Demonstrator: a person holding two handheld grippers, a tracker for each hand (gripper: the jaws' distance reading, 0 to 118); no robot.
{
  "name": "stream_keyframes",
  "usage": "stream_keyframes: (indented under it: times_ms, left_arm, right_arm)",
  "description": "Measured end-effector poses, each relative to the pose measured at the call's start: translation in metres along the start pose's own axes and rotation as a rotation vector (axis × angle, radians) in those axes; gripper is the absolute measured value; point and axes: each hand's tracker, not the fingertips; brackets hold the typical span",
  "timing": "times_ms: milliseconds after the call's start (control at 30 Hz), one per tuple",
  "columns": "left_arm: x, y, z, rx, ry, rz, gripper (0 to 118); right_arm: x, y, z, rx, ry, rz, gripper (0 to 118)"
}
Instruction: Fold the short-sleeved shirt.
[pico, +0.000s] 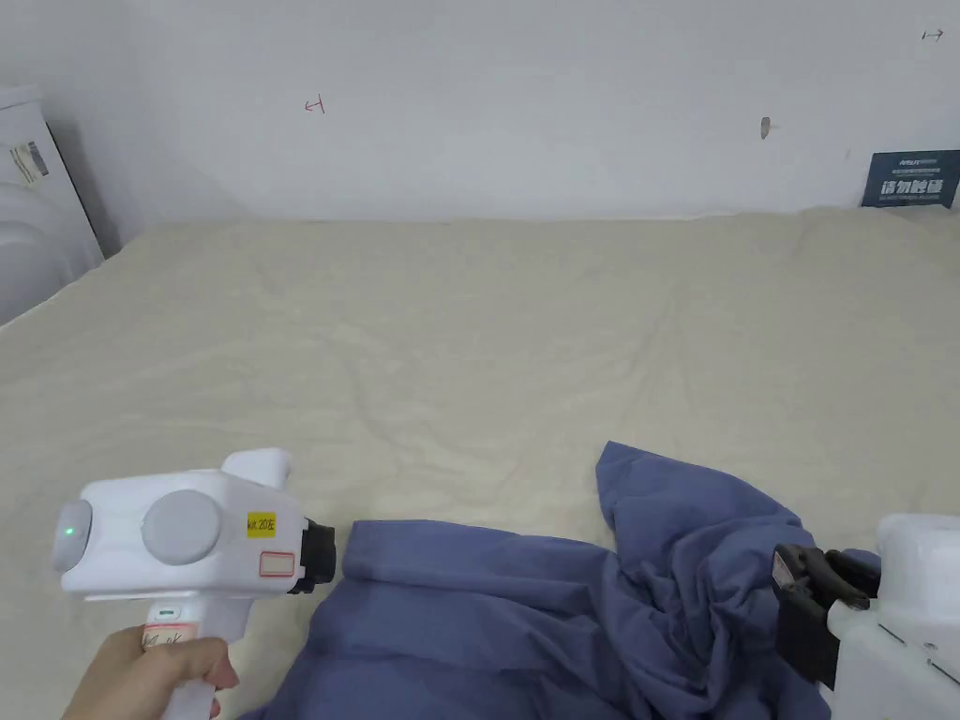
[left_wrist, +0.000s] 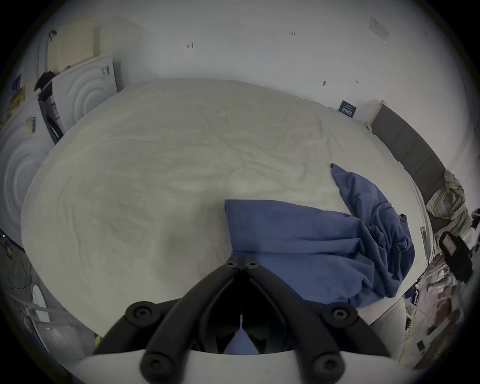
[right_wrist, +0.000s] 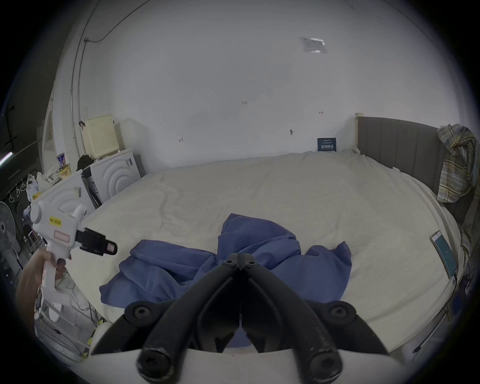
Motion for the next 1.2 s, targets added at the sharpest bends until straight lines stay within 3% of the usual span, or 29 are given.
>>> stream_keyframes:
  times_ms: [33, 67, 100, 133, 167, 433, 467, 533, 633, 700, 767, 867, 1100, 1200]
  left_arm:
    - [0.002, 0.007, -0.008, -0.011, 0.01, 0.003, 14]
    - [0.002, 0.014, -0.016, -0.03, 0.018, -0.014, 58]
    - [0.004, 0.022, -0.025, -0.054, 0.02, -0.04, 92]
    - [0.007, 0.03, -0.038, -0.086, 0.035, -0.069, 111]
    - [0.011, 0.036, -0.047, -0.091, 0.045, -0.08, 114]
    - [0.021, 0.066, -0.102, -0.15, 0.059, -0.04, 114]
    - [0.022, 0.063, -0.108, -0.167, 0.075, -0.027, 109]
    - [0.027, 0.053, -0.119, -0.189, 0.135, -0.008, 82]
    - [0.048, 0.048, -0.114, -0.117, 0.198, -0.09, 76]
    - [0.053, 0.047, -0.106, -0.124, 0.165, -0.071, 50]
    - [0.062, 0.045, -0.107, -0.115, 0.131, -0.071, 5]
    - [0.071, 0.046, -0.107, -0.129, 0.195, -0.125, 4]
    - [0.058, 0.052, -0.082, -0.099, 0.124, -0.043, 4]
    - [0.06, 0.053, -0.069, -0.076, 0.113, -0.065, 4]
  right_arm:
    - [-0.001, 0.0, -0.003, -0.008, 0.004, 0.004, 0]
    - [-0.002, -0.001, -0.005, -0.014, 0.006, 0.008, 0]
    - [-0.002, -0.001, -0.007, -0.019, 0.007, 0.01, 0]
    - [-0.003, -0.001, -0.01, -0.025, 0.009, 0.011, 0]
    - [-0.003, -0.001, -0.013, -0.032, 0.011, 0.012, 0]
    - [0.0, -0.006, -0.031, -0.08, 0.006, 0.013, 0]
    - [0.001, -0.007, -0.033, -0.087, 0.006, 0.012, 0]
    - [0.003, -0.009, -0.033, -0.092, 0.004, 0.015, 0]
    - [0.009, -0.011, -0.033, -0.096, -0.02, 0.004, 0]
    - [0.016, -0.013, -0.033, -0.105, -0.029, -0.022, 0]
    - [0.024, -0.014, -0.031, -0.109, -0.032, -0.05, 0]
    - [0.033, -0.014, -0.027, -0.108, -0.047, -0.054, 0]
    - [0.053, 0.01, -0.03, -0.107, -0.029, -0.046, 0]
    - [0.058, 0.035, -0.042, -0.127, -0.042, 0.008, 7]
